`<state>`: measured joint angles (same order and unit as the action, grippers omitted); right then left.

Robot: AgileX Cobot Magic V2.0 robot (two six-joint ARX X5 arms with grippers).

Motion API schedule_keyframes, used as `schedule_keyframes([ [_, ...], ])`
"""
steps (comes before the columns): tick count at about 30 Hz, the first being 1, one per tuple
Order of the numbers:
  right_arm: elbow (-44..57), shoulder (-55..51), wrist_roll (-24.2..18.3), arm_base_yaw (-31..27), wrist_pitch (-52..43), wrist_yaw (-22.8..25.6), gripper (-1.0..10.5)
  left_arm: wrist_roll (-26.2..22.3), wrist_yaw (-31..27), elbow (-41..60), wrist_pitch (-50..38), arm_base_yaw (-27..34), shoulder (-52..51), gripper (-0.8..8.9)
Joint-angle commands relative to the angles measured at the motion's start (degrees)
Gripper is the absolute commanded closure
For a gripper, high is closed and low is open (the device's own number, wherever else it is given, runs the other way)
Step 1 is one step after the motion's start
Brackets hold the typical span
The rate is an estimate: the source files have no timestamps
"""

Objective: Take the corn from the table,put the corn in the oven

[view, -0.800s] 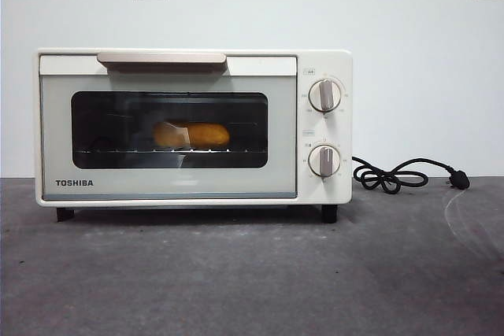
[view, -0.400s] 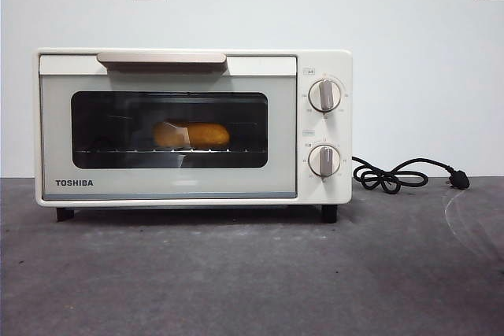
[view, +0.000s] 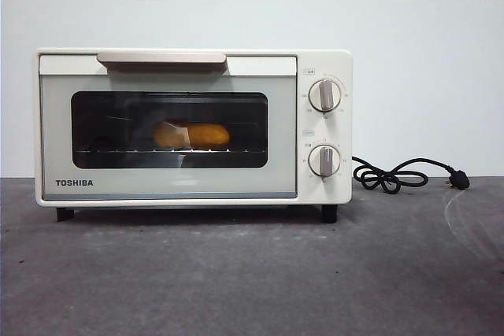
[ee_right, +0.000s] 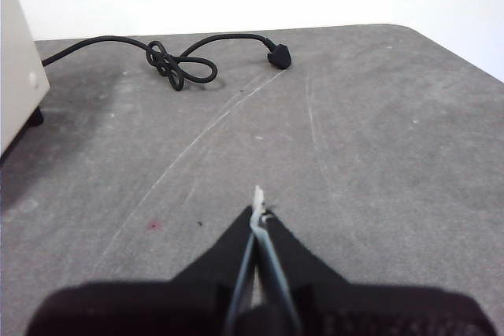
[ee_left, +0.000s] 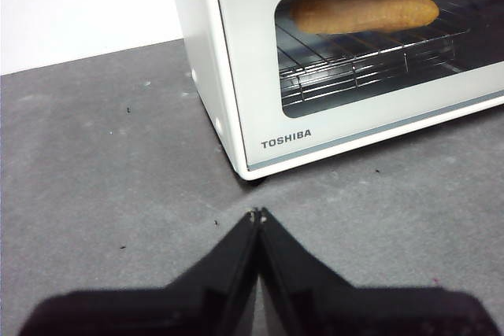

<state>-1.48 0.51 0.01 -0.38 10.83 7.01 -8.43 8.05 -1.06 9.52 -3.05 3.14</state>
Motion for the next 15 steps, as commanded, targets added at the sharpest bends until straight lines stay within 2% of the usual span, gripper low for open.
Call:
schedule_keyframes([
  [1,0.6,-0.1,-0.3,0.0,-0.2,-0.2,9.6,-0.6,-0.2,0.5,-0.4,0.0,0.0,8.17],
  [6,0.6,-0.1,1.5,0.0,-0.3,-1.2,9.6,-0.6,-0.2,0.5,-0.4,0.0,0.0,8.17],
  [15,0.6,0.0,1.5,0.0,-0.4,-1.5,9.6,-0.6,-0.2,0.5,-0.4,0.0,0.0,8.17],
])
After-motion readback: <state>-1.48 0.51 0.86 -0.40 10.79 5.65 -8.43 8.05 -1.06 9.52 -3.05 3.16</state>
